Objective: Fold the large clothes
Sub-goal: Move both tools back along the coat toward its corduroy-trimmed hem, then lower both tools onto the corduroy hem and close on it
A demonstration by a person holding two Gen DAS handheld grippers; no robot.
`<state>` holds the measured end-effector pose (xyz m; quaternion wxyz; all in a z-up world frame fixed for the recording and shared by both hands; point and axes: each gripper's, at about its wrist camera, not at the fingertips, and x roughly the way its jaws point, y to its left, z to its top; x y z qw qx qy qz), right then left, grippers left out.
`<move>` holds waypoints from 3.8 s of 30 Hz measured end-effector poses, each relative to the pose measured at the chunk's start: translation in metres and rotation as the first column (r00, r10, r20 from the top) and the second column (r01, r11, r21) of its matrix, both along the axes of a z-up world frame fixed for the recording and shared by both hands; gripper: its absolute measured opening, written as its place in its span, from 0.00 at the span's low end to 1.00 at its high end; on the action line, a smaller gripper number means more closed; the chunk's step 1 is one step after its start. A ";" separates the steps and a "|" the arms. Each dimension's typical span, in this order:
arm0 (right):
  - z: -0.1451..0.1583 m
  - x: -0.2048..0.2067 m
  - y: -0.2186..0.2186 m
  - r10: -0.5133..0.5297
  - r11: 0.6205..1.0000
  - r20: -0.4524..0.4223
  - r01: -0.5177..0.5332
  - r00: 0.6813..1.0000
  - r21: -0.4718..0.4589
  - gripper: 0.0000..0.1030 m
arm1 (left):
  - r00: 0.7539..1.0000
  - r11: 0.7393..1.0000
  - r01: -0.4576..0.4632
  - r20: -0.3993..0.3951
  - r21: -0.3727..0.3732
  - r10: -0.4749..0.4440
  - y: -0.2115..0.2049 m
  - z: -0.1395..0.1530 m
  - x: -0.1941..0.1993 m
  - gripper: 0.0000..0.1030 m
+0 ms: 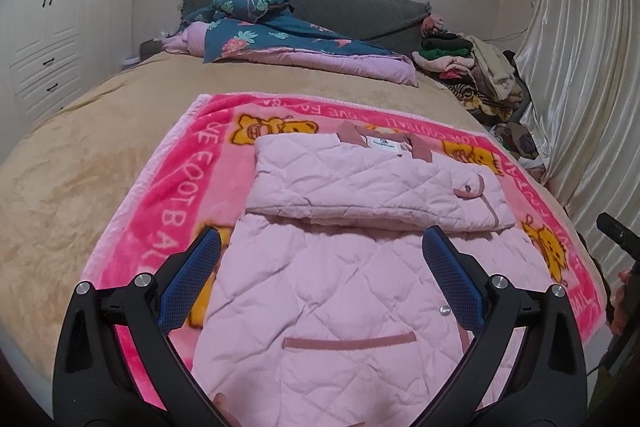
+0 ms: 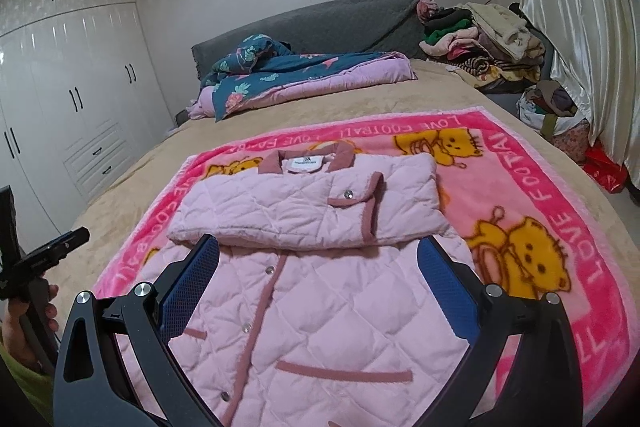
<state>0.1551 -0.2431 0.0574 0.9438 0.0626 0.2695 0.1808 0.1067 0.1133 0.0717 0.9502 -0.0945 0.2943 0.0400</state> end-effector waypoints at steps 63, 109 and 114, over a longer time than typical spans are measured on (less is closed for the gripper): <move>-0.129 -0.058 -0.082 -0.081 0.982 -0.260 0.032 0.962 -0.187 0.96 | 0.933 0.987 -0.095 -0.357 -0.133 0.042 0.064 -0.137 -0.080 0.92; -0.195 -0.094 -0.108 0.128 0.989 -0.494 -0.077 0.860 0.123 0.62 | 0.931 0.991 0.085 -0.345 -0.104 -0.116 0.030 -0.134 -0.096 0.34; -0.176 -0.094 -0.111 0.126 0.988 -0.425 -0.076 0.896 0.133 0.21 | 0.945 0.992 0.093 -0.305 -0.087 -0.115 0.029 -0.122 -0.094 0.16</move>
